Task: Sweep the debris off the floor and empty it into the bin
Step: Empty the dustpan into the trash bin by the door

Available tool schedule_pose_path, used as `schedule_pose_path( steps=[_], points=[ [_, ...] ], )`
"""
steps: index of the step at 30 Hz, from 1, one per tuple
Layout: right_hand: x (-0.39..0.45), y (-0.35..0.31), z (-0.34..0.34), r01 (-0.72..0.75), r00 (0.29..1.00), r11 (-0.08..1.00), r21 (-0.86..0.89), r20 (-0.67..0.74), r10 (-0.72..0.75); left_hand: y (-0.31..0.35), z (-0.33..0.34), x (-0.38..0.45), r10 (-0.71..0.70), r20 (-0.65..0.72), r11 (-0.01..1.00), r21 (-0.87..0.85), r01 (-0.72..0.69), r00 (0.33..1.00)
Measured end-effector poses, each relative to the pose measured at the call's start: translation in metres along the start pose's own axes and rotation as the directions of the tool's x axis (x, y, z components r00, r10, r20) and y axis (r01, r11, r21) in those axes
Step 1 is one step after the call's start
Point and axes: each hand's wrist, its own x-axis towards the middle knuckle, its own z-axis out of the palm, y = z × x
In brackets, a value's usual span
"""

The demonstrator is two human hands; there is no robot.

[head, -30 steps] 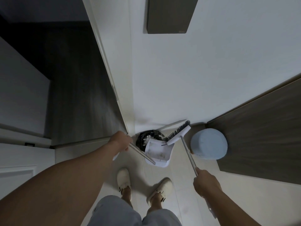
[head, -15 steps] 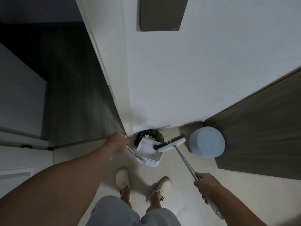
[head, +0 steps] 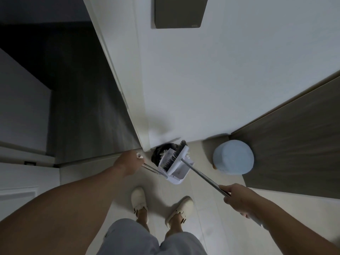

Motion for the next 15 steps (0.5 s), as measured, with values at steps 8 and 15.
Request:
schedule_pose_path(
  steps=[8,15],
  points=[
    [0.015,0.012,-0.020,0.037,0.999,0.983,-0.178,0.016,-0.035,-0.021,0.005,-0.003,0.082,0.061,0.985,0.150,-0.090,0.995],
    [0.019,0.028,-0.022,0.024,0.999,0.982,-0.190,-0.025,-0.029,-0.014,0.014,0.001,0.206,0.087,0.922,0.315,-0.223,0.975]
  ],
)
